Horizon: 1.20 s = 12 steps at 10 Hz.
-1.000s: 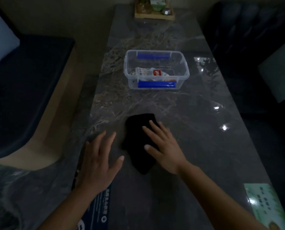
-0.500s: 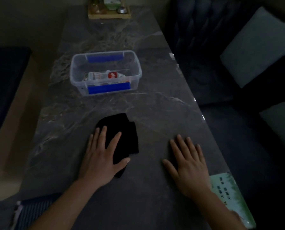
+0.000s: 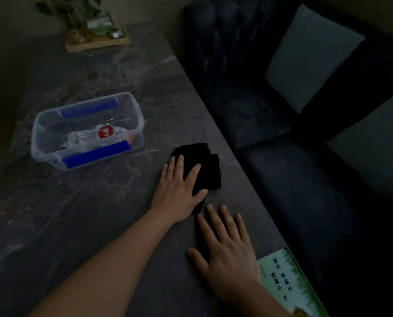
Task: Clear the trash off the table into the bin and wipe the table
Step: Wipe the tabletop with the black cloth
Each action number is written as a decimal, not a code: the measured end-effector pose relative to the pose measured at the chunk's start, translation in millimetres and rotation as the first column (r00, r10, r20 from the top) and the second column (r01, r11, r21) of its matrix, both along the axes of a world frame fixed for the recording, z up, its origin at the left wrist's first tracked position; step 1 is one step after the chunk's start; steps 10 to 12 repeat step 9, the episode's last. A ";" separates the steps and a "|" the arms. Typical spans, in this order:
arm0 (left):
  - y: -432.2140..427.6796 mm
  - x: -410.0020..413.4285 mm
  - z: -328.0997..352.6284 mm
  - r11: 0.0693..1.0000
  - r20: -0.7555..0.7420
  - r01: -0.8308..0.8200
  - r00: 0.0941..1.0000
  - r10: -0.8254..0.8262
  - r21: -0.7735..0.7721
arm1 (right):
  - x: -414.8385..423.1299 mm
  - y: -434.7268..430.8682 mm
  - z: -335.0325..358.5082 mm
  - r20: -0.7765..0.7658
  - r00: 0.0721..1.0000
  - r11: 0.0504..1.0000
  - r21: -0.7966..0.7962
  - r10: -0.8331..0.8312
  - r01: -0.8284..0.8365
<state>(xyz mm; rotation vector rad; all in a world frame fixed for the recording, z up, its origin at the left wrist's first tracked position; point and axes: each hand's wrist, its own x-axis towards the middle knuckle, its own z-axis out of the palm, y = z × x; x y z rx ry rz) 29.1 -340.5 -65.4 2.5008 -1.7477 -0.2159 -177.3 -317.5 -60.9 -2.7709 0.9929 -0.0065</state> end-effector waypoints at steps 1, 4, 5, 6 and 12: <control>-9.0 -1.6 -1.9 1.000 -0.011 0.008 1.000 -0.009 -0.028 | -0.9 -0.1 -2.1 0.010 1.000 1.000 0.024 -0.003 0.003; -7.4 -0.7 -4.0 0.999 -0.042 0.002 0.999 -0.004 -0.048 | -0.8 0.8 0.8 -0.019 1.000 0.999 0.053 -0.007 0.008; -8.4 -1.5 -0.9 1.000 -0.044 -0.001 0.999 0.000 -0.020 | -1.4 -0.3 1.5 -0.046 0.999 0.999 0.050 0.001 0.001; -10.1 -0.3 -0.8 1.000 -0.047 -0.001 0.999 0.000 -0.015 | -2.0 -0.6 0.6 -0.041 0.999 0.999 0.040 -0.002 0.004; 22.9 -5.8 23.3 0.984 -0.256 -0.109 0.964 0.070 -0.142 | -1.1 0.3 1.8 -0.029 1.000 0.999 0.045 -0.001 0.002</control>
